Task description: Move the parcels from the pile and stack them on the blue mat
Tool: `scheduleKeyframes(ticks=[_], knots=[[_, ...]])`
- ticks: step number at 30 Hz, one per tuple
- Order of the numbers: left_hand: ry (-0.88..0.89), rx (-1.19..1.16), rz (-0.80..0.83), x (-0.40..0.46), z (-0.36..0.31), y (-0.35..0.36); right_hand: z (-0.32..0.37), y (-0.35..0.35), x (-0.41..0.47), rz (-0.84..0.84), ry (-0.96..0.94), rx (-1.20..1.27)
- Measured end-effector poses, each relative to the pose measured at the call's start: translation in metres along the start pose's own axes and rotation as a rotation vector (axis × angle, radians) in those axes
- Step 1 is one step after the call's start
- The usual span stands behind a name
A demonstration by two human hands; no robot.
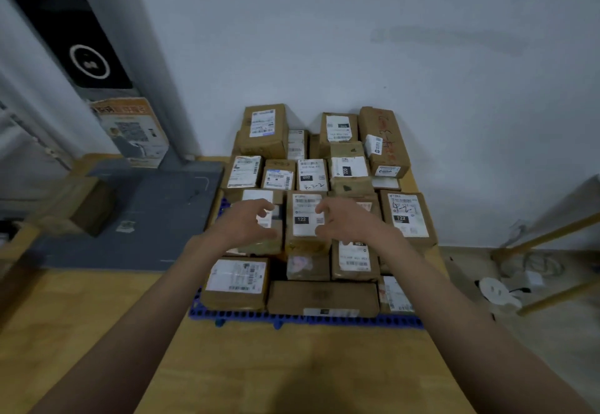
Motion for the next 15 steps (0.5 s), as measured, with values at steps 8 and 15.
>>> scheduleKeyframes(ticks=[8, 15], knots=[[-0.121, -0.013, -0.015, -0.104, 0.091, -0.033, 0.101, 0.074, -0.015, 0.137, -0.121, -0.084], [-0.232, -0.063, -0.115, -0.203, 0.170, -0.049, 0.183, 0.147, -0.039, 0.222, -0.198, -0.093]])
Point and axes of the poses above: each hand's wrist, its own x-axis towards the middle knuckle, its own y-axis out of the palm, z = x × y, the point moved 6 cm from there along x, towards the middle knuckle, and after that the axes turned 2 degrees about -z, right-handed, at the moved point
